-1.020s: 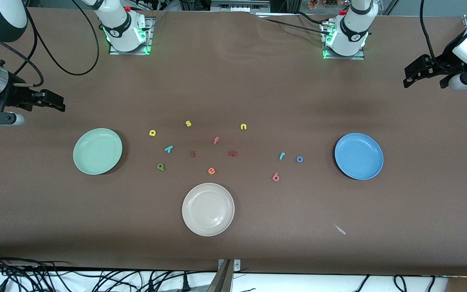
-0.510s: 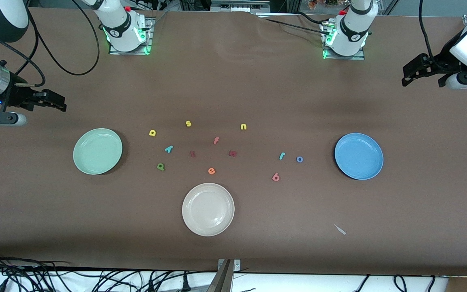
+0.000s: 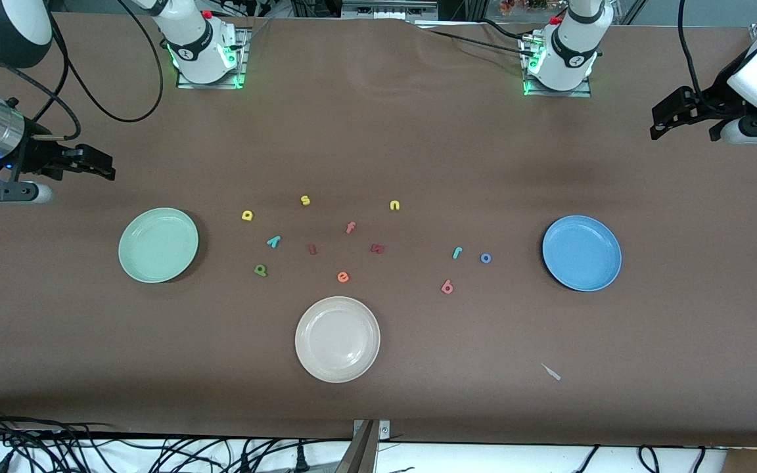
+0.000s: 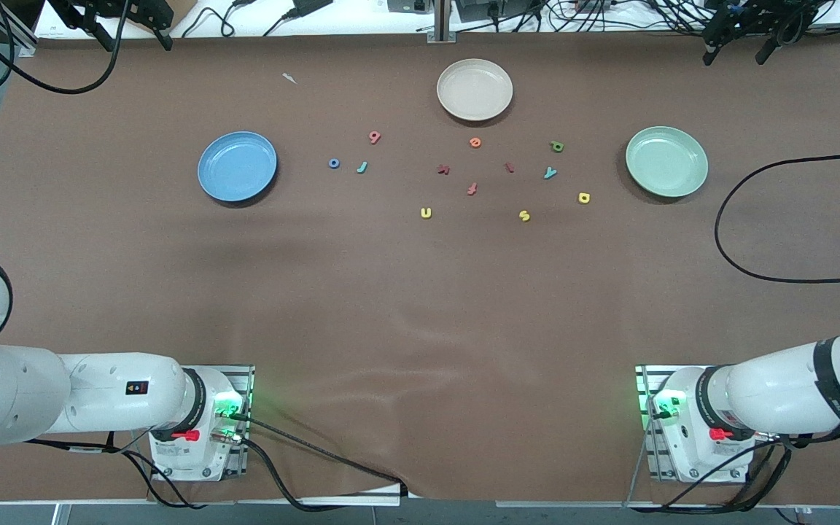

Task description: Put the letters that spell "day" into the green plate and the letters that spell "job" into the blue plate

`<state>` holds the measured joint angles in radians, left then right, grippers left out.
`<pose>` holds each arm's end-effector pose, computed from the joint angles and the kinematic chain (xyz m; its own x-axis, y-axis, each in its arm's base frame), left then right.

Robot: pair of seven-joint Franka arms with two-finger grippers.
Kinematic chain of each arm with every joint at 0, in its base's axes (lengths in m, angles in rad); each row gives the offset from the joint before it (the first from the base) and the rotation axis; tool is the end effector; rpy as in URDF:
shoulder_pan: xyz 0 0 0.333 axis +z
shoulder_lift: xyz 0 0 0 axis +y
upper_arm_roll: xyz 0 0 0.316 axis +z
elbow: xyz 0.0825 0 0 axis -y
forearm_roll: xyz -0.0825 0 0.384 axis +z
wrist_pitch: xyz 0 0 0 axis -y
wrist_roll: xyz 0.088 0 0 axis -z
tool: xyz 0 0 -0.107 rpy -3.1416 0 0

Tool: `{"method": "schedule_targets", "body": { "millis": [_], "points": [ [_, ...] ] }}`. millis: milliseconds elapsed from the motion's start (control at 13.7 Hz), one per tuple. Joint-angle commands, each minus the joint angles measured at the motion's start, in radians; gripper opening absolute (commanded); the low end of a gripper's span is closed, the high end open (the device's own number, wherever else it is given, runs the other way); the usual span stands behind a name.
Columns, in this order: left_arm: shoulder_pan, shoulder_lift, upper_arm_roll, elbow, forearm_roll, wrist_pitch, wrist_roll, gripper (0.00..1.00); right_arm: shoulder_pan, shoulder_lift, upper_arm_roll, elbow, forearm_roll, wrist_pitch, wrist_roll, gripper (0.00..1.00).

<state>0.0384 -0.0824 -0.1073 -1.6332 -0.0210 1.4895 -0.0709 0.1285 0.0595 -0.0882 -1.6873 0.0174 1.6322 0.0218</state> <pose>0.5183 -0.0406 0.6324 0.9980 0.0013 -0.0624 0.0018 -1.0000 0.0078 0.5682 0.0259 0.5413 0.9933 0.0167 -0.1144 0.0158 -0.9998 -0.0094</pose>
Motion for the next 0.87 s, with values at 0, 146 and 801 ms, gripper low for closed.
{"method": "schedule_targets", "body": {
  "millis": [0, 146, 801],
  "points": [
    [-0.014, 0.016, -0.005, 0.030, 0.030, -0.015, -0.001, 1.00, -0.001, -0.004, 0.004, -0.018, 0.016, 0.012, 0.001, 1.00],
    [-0.014, 0.016, -0.037, 0.029, 0.033, -0.026, -0.007, 1.00, 0.008, -0.004, 0.004, -0.026, 0.041, 0.014, 0.004, 1.00],
    [0.006, 0.021, -0.029, 0.030, 0.033, -0.020, -0.010, 1.00, 0.072, 0.014, 0.004, -0.100, 0.053, 0.118, 0.122, 1.00]
  ]
}}
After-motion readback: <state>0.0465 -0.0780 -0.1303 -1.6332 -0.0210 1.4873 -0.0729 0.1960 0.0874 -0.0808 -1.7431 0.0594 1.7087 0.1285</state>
